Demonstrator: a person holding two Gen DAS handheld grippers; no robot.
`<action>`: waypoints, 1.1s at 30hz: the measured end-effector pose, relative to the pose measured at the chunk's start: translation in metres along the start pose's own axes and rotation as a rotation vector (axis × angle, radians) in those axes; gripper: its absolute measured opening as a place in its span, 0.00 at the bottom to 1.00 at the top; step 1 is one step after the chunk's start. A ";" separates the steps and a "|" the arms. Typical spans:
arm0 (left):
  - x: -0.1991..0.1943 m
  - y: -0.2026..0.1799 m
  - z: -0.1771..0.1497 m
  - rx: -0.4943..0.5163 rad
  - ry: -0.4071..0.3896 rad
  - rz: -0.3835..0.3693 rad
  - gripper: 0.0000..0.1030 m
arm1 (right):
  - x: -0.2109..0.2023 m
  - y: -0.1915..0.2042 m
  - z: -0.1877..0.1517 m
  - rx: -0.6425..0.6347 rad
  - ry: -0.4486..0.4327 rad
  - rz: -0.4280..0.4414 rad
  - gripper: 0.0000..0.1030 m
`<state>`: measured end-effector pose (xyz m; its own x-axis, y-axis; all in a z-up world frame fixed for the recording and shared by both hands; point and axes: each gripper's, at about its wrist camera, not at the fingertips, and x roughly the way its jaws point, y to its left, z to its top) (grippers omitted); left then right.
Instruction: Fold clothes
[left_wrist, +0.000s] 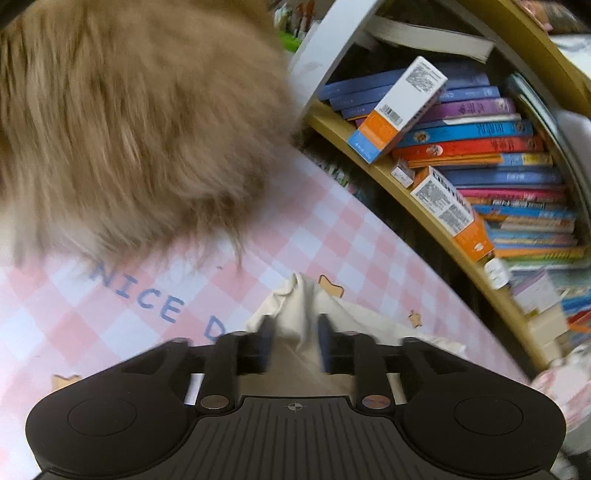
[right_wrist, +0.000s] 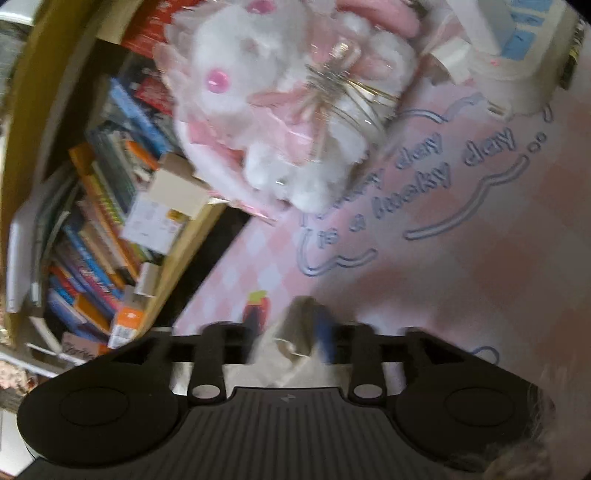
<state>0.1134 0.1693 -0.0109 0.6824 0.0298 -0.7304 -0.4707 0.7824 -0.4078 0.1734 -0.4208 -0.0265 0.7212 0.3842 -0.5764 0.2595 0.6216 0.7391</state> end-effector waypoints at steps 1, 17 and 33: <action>-0.007 -0.004 -0.001 0.032 -0.020 0.013 0.46 | -0.005 0.004 0.000 -0.022 -0.011 -0.009 0.69; -0.057 -0.099 -0.098 0.520 -0.048 -0.020 0.74 | -0.046 0.088 -0.102 -0.778 -0.157 -0.255 1.00; -0.039 -0.151 -0.172 0.752 0.107 -0.100 0.36 | -0.007 0.080 -0.178 -0.931 0.010 -0.245 1.00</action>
<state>0.0614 -0.0568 -0.0158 0.6260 -0.0937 -0.7742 0.1238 0.9921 -0.0200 0.0750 -0.2523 -0.0252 0.7080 0.1752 -0.6841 -0.2146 0.9763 0.0279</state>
